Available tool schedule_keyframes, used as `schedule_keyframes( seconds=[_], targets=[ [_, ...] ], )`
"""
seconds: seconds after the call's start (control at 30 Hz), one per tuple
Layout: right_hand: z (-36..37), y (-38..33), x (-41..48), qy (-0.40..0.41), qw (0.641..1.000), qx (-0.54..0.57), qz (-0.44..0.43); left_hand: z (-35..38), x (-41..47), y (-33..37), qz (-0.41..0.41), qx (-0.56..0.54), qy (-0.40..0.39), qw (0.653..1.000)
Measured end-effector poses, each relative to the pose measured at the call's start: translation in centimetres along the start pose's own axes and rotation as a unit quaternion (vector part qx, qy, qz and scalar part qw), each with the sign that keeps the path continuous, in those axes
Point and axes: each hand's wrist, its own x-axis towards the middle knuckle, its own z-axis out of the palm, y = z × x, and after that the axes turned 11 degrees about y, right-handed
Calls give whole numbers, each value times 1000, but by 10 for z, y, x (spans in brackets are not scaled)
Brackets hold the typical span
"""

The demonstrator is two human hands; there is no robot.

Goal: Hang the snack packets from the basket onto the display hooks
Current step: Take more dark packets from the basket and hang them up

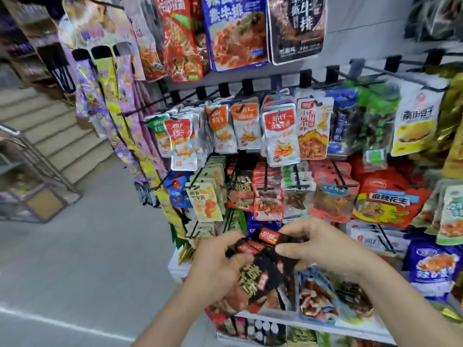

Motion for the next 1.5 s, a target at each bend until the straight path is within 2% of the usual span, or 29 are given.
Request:
schedule_keyframes(
  seconds=[0.13,0.33,0.5,0.6,0.7,0.8,1.0,1.1,1.3,1.5],
  targets=[
    [7,5,23,47,977,197,60,3,9,-16,-52,-62,141,987],
    [51,10,52,104,948,293,67,3,20,-46,-81,-79,130,985],
    [71,7,75,114,964,235,51,-11,37,-68,-61,51,88,993],
    [76,5,98,152,963,215,48,-16,50,-83,-51,139,91,985],
    [85,3,124,198,950,230,65,-18,65,-92,-55,132,68,987],
    [95,5,148,245,931,256,86,-16,83,-95,-26,150,4,988],
    [104,11,174,288,915,269,88,-11,120,-92,14,207,-74,975],
    [107,17,180,311,916,241,77,-6,135,-92,29,220,-75,972],
    [112,22,177,342,904,251,60,-1,134,-97,46,236,-71,968],
    [109,23,176,362,905,222,37,5,133,-98,12,161,-59,985]
  ],
)
